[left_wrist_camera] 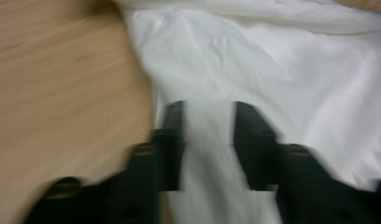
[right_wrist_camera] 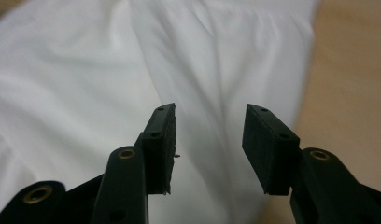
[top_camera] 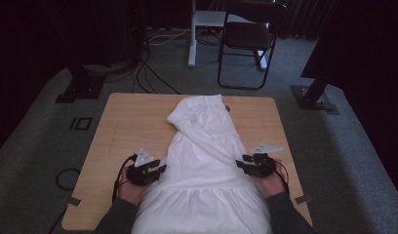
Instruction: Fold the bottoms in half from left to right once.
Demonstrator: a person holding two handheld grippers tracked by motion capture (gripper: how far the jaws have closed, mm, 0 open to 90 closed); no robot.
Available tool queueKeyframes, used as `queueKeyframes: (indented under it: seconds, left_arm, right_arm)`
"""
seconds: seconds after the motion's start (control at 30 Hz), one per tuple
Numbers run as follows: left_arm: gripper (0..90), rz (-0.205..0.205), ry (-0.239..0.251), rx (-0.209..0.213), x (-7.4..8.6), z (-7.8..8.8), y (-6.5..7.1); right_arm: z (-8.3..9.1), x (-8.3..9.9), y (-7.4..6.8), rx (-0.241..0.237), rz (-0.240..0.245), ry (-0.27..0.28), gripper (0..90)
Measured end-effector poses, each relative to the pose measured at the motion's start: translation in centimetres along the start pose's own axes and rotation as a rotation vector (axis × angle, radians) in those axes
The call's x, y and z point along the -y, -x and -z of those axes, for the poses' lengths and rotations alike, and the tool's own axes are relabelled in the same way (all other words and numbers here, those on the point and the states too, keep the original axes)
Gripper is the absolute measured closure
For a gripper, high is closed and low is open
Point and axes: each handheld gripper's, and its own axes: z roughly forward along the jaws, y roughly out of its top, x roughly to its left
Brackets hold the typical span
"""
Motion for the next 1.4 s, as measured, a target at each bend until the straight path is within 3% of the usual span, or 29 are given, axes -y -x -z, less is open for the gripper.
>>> queueKeyframes:
  seconds: [0.03,0.07,0.1,0.13,0.17,0.2,0.23,0.27,0.33,0.4,0.47,0.53,0.6,0.7,0.73,0.77,0.83,0.93,1.0,1.07,1.17,1.27,1.4]
  left_arm:
    - [69.4,-0.014,-0.014,0.008,-0.6,-0.9,-0.1]
    - [83.7,-0.036,-0.032,0.002,-1.0,-1.8,0.0]
    - [83.7,-0.051,-0.063,-0.007,-1.3,-2.8,0.0]
    - [85.5,-0.060,-0.102,-0.018,-1.2,-4.5,0.2]
    - [83.9,-0.060,-0.102,-0.018,-1.2,-4.5,0.2]
    - [81.4,-0.065,-0.129,-0.039,-0.7,-5.7,0.2]
    - [80.3,-0.065,-0.129,-0.039,-0.7,-5.7,0.2]
    - [79.7,-0.066,-0.141,-0.048,-0.4,-6.0,0.2]
    - [79.7,-0.041,-0.105,-0.035,0.1,-5.9,-0.1]
    - [79.9,-0.049,-0.097,-0.036,0.3,-5.8,-0.2]
    - [79.9,-0.039,-0.088,-0.030,0.5,-5.8,-0.3]
    - [80.0,-0.032,-0.083,-0.029,0.6,-5.7,-0.3]
    - [80.0,-0.025,-0.072,-0.026,0.7,-5.7,-0.4]
    - [80.3,-0.017,-0.062,-0.022,0.9,-5.7,-0.5]
    - [80.4,-0.019,-0.063,-0.021,0.9,-5.7,-0.5]
    - [80.4,-0.020,-0.064,-0.020,0.9,-5.7,-0.5]
    - [80.5,-0.025,-0.063,-0.022,0.9,-5.7,-0.4]
    - [82.1,-0.042,-0.067,-0.026,1.0,-5.5,-0.3]
    - [84.1,-0.040,-0.071,-0.019,1.3,-5.1,-0.3]
    - [85.8,-0.042,-0.077,-0.015,1.8,-4.4,-0.1]
    - [86.0,-0.033,-0.101,-0.009,2.9,-2.8,1.0]
    - [87.2,-0.064,-0.123,0.009,4.4,-0.8,2.7]
    - [88.3,-0.078,-0.155,0.057,5.8,1.1,4.4]
  right_arm:
    - [0.0,0.0,0.0,0.000,0.000,0.000,64.6]
    - [-1.5,-1.7,-0.8,-0.042,0.064,-0.004,76.0]
    - [-1.5,-1.7,-0.8,-0.042,0.064,-0.004,76.0]
    - [-3.3,-3.1,-1.9,-0.062,0.126,-0.013,73.0]
    - [-3.3,-3.1,-1.9,-0.062,0.126,-0.013,73.0]
    - [-5.3,-4.1,-2.7,-0.059,0.157,-0.033,59.1]
    - [-5.3,-4.1,-2.7,-0.059,0.157,-0.033,59.1]
    - [-7.0,-4.7,-3.3,-0.055,0.175,-0.057,51.7]
    - [-7.6,-4.8,-3.5,-0.044,0.191,-0.059,49.3]
    - [-8.5,-5.0,-3.9,-0.024,0.212,-0.062,47.2]
    - [-9.3,-5.1,-3.7,-0.015,0.236,-0.093,52.8]
    - [-9.6,-5.1,-3.0,0.004,0.245,-0.134,75.2]
    - [-8.9,-5.3,-1.2,0.032,0.183,-0.090,86.7]
    - [-6.7,-5.4,3.2,0.117,-0.035,0.032,88.0]
    - [-6.3,-4.6,6.1,0.108,-0.156,0.045,87.7]
    - [-6.3,-4.6,6.1,0.108,-0.156,0.045,87.7]
    - [-6.8,-3.5,7.7,0.079,-0.208,0.026,87.0]
    - [-8.1,-1.9,7.6,0.079,-0.189,-0.026,86.2]
    - [-8.0,-1.6,7.5,0.074,-0.222,-0.013,85.9]
    - [-7.7,-1.4,7.1,0.082,-0.207,-0.025,85.0]
    - [-6.7,-0.7,5.7,0.096,-0.175,-0.051,83.0]
    - [-5.2,0.8,3.8,0.094,-0.134,-0.055,82.1]
    - [-3.0,2.8,1.9,0.071,-0.117,-0.073,82.2]
